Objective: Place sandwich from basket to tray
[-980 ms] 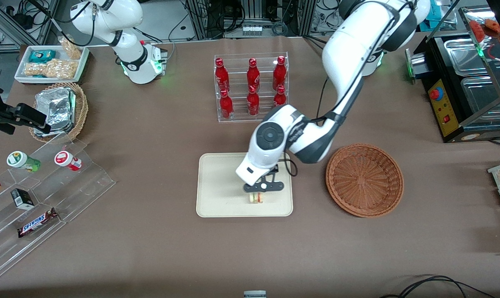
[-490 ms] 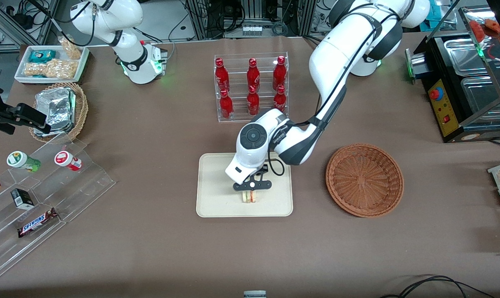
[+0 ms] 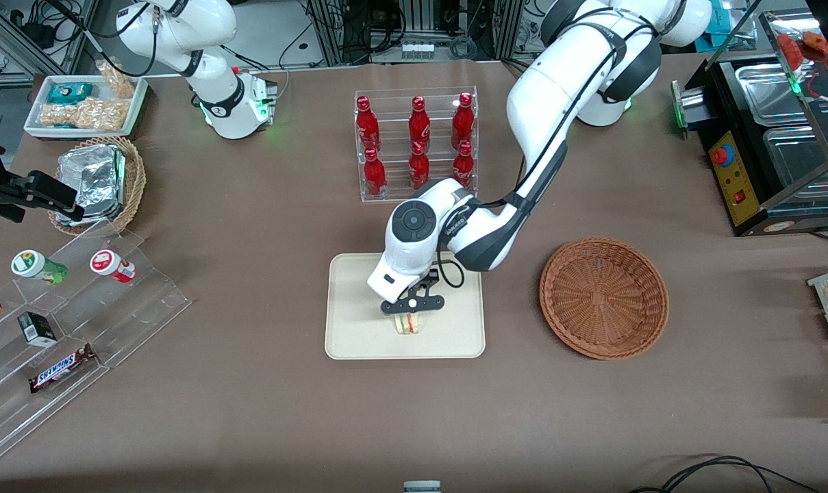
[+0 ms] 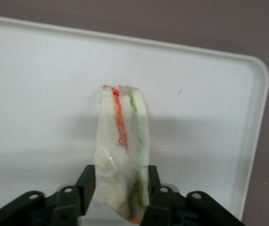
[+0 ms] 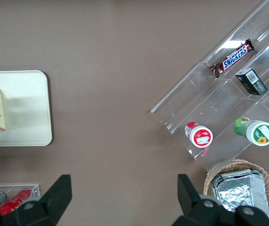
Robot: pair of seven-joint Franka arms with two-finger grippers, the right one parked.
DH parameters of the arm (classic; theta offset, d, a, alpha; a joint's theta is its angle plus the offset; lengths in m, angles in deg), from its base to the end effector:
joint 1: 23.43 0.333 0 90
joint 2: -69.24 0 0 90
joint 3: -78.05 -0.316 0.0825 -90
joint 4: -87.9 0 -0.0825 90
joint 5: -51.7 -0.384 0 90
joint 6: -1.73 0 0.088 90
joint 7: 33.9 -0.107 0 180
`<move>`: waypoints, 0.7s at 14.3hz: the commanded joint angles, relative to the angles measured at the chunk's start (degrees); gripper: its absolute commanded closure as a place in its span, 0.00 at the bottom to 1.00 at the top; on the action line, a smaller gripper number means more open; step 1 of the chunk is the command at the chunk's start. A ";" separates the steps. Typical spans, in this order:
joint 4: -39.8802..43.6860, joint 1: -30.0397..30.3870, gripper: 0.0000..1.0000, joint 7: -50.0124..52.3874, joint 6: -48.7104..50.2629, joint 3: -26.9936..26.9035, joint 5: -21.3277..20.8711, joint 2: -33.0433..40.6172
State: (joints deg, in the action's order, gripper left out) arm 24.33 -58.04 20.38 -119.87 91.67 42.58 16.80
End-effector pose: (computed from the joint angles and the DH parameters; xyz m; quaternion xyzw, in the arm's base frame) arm 0.5691 -0.5351 0.2790 0.9958 0.0656 0.0211 0.0598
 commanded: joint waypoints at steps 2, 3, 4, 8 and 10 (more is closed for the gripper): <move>-1.29 2.27 0.00 1.01 11.96 -0.88 -1.16 9.35; -3.47 2.36 0.00 0.83 15.13 -0.97 -1.16 12.25; -5.93 2.62 0.00 0.57 15.69 -1.40 -1.16 15.23; -17.36 10.15 0.00 -1.45 16.04 -2.02 -0.12 25.79; -22.89 13.33 0.00 -2.16 15.87 -2.11 0.15 29.83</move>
State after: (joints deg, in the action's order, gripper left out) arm 10.21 -48.14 19.33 -103.18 89.33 42.19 40.53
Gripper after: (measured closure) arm 0.000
